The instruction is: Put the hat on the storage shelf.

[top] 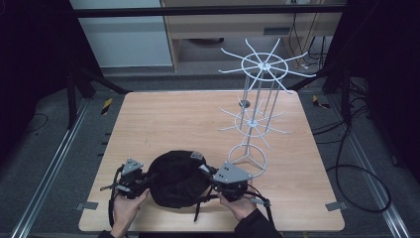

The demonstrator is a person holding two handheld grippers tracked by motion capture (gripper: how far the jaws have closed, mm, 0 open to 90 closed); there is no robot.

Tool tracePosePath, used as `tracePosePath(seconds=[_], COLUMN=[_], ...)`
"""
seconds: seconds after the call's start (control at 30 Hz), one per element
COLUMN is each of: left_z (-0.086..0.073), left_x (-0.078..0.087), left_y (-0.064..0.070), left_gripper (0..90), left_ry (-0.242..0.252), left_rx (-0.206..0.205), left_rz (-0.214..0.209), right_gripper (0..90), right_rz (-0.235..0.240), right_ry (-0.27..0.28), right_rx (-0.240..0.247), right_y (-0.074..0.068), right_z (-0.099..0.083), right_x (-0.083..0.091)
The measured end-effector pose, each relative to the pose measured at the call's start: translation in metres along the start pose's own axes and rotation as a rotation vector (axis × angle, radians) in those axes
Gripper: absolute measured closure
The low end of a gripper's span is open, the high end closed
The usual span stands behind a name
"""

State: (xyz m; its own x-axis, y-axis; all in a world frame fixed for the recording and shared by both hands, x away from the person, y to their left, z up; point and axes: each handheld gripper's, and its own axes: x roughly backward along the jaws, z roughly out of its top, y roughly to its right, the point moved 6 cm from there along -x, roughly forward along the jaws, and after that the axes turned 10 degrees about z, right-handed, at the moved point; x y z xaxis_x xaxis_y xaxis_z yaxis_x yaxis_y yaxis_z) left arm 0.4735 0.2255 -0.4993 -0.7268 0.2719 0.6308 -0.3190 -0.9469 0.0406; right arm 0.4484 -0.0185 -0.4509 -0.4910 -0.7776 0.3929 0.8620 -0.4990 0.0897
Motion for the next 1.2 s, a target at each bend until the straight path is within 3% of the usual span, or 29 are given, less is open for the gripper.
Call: tracePosePath(seconds=[0.07,0.1,0.17,0.23,0.37,0.47,0.53,0.57,0.6,0.7,0.83,1.0,1.03,1.07,1.1,1.13,1.17,1.2], left_z=[0.0,0.001,0.003,0.012,0.026,0.028,0.028,0.027,0.026,0.023,0.022,0.021,0.021,0.021,0.023,0.023,0.024,0.024], left_x=[0.0,-0.002,-0.002,-0.007,-0.019,-0.026,-0.032,-0.033,-0.036,-0.036,-0.029,0.003,0.003,0.009,0.021,0.021,0.028,0.028], left_y=[-0.002,-0.004,-0.005,-0.004,0.0,0.003,0.003,0.003,0.001,-0.004,-0.01,-0.02,-0.02,-0.018,-0.009,-0.009,0.003,0.003], left_gripper=[80.4,81.1,81.7,82.6,82.8,82.8,82.6,82.6,81.3,73.3,57.4,50.1,49.0,49.0,49.0,49.0,49.0,48.9], left_ry=[-0.001,0.005,0.014,0.059,0.106,0.111,0.105,0.1,0.094,0.078,0.073,0.09,0.09,0.1,0.129,0.129,0.146,0.146], left_rx=[0.014,0.041,0.044,0.035,0.029,0.019,0.011,0.012,0.014,0.023,0.031,0.018,0.018,0.018,0.01,0.01,-0.008,-0.008], left_rz=[-0.003,-0.019,-0.02,-0.006,-0.015,-0.023,-0.022,-0.026,-0.034,-0.016,-0.009,0.022,0.022,0.014,-0.023,-0.023,-0.057,-0.057], right_gripper=[82.2,82.2,82.2,82.2,82.3,82.3,82.4,82.4,82.4,82.2,82.2,82.1,82.0,82.0,81.8,81.8,81.7,81.7], right_rz=[0.031,0.046,0.057,0.084,0.118,0.148,0.189,0.189,0.202,0.196,0.174,0.159,0.16,0.16,0.16,0.16,0.158,0.158], right_ry=[-0.009,-0.007,-0.007,0.005,0.018,-0.003,-0.068,-0.068,-0.117,-0.154,-0.192,-0.207,-0.206,-0.206,-0.2,-0.2,-0.191,-0.187], right_rx=[0.046,0.045,0.041,0.023,0.035,0.045,0.061,0.061,0.072,0.062,0.041,0.022,0.017,0.017,0.006,0.006,-0.001,-0.007], right_y=[-0.009,-0.01,-0.011,-0.013,-0.02,-0.025,-0.033,-0.033,-0.037,-0.039,-0.037,-0.035,-0.034,-0.034,-0.034,-0.034,-0.033,-0.033], right_z=[-0.004,-0.005,-0.006,-0.005,0.0,-0.001,-0.011,-0.011,-0.022,-0.03,-0.038,-0.043,-0.043,-0.043,-0.043,-0.043,-0.042,-0.042], right_x=[0.0,0.0,0.001,0.002,0.003,0.001,-0.006,-0.006,-0.013,-0.018,-0.021,-0.022,-0.022,-0.022,-0.022,-0.022,-0.022,-0.023])
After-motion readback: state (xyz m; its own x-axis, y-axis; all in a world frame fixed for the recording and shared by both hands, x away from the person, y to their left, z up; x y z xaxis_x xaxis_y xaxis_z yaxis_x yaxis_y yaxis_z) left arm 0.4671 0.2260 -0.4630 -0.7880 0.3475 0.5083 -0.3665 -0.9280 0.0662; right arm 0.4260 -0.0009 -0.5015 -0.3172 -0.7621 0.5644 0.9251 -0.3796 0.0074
